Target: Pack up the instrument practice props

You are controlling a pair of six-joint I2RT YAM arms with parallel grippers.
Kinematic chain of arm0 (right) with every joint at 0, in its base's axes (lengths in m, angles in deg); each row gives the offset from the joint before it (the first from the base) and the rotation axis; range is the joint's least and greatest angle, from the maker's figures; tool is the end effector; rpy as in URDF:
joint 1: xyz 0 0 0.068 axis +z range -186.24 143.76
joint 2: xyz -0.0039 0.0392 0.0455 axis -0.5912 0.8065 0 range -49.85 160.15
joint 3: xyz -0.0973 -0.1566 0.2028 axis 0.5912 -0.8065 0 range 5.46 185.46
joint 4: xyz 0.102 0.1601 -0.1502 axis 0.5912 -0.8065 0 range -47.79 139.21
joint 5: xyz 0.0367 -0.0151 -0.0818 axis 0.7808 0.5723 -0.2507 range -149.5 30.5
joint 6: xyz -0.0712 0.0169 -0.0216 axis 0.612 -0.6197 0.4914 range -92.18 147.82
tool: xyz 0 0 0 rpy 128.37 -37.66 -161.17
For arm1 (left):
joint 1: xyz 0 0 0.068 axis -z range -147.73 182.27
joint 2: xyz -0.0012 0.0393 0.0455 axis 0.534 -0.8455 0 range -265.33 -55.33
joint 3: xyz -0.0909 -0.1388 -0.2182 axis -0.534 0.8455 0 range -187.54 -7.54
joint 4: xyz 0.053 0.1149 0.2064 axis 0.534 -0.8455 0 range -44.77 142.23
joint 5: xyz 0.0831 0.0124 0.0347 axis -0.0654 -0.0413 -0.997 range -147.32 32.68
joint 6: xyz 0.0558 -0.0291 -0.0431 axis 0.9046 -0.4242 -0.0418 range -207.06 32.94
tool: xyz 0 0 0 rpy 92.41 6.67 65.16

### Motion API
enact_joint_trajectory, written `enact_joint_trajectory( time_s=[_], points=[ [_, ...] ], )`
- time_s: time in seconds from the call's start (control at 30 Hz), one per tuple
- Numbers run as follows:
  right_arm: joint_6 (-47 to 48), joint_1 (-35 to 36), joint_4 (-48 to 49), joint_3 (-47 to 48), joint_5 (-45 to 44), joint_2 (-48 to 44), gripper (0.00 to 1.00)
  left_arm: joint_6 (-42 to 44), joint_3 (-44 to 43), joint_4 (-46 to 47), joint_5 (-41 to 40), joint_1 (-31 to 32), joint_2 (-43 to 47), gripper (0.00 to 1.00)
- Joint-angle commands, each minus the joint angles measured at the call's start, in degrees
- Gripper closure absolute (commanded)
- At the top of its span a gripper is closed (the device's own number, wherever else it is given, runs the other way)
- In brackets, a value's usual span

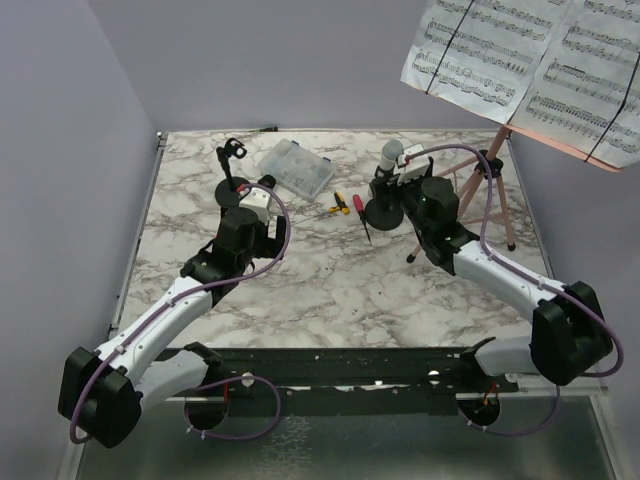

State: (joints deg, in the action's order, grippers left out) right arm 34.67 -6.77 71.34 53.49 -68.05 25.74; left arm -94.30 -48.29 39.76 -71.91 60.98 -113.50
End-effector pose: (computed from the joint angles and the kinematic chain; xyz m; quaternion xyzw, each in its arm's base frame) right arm 0.2814 0.1481 0.3069 -0.1823 0.7166 0.0775 0.6687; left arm 0.2098 -0.0964 0.2611 0.0974 0.8554 -0.0487 0.5064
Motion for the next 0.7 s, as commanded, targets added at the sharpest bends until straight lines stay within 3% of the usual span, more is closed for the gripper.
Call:
enact_joint_trajectory(
  time_s=[0.0, 0.47, 0.67],
  points=[
    [-1.29, -1.49, 11.04, 1.02, -3.33, 6.13, 0.08, 0.97, 0.26, 1.83, -3.52, 1.48, -0.05, 0.01],
    [-3.52, -5.43, 19.37, 8.51, -3.66, 20.37, 0.24, 2.52, 0.02, 3.19, -5.01, 1.54, -3.73, 0.01],
    [-3.6, -5.48, 19.79, 7.62, -0.19, 21.13, 0.42, 3.02, -0.1, 3.24, -5.54, 0.73, -4.85, 0.01]
  ],
)
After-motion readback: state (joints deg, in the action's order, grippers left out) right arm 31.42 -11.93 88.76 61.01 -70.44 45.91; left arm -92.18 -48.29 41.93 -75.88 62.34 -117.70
